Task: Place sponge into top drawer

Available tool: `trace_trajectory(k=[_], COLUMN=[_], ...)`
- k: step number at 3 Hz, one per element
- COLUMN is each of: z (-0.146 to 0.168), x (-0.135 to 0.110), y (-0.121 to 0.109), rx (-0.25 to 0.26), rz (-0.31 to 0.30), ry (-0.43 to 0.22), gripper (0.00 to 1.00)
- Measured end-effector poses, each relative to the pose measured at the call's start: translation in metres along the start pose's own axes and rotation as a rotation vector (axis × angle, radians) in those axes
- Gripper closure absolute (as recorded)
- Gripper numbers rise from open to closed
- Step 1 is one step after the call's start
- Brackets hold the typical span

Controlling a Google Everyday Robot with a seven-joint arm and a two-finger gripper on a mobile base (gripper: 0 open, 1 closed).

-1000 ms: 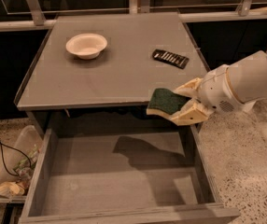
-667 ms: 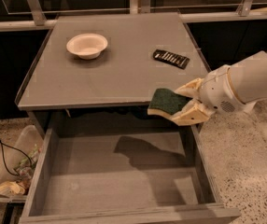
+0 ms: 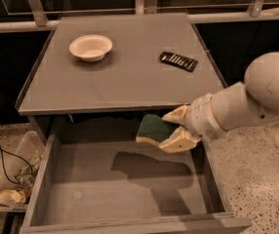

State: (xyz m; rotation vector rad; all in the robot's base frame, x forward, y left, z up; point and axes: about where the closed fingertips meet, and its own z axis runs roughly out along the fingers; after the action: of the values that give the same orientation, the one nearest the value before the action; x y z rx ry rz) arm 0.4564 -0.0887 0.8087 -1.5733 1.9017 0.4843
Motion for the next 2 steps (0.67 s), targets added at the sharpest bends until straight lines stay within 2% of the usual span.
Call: trace_trajectory(k=[1, 2], z=[0.046, 0.092], x=[0.026, 0.053], y=[0.025, 0.039], rx=[-0.032, -0.043], rz=[0.014, 0.022], ry=[-0.003, 0.016], gripper=[1.00, 1.00])
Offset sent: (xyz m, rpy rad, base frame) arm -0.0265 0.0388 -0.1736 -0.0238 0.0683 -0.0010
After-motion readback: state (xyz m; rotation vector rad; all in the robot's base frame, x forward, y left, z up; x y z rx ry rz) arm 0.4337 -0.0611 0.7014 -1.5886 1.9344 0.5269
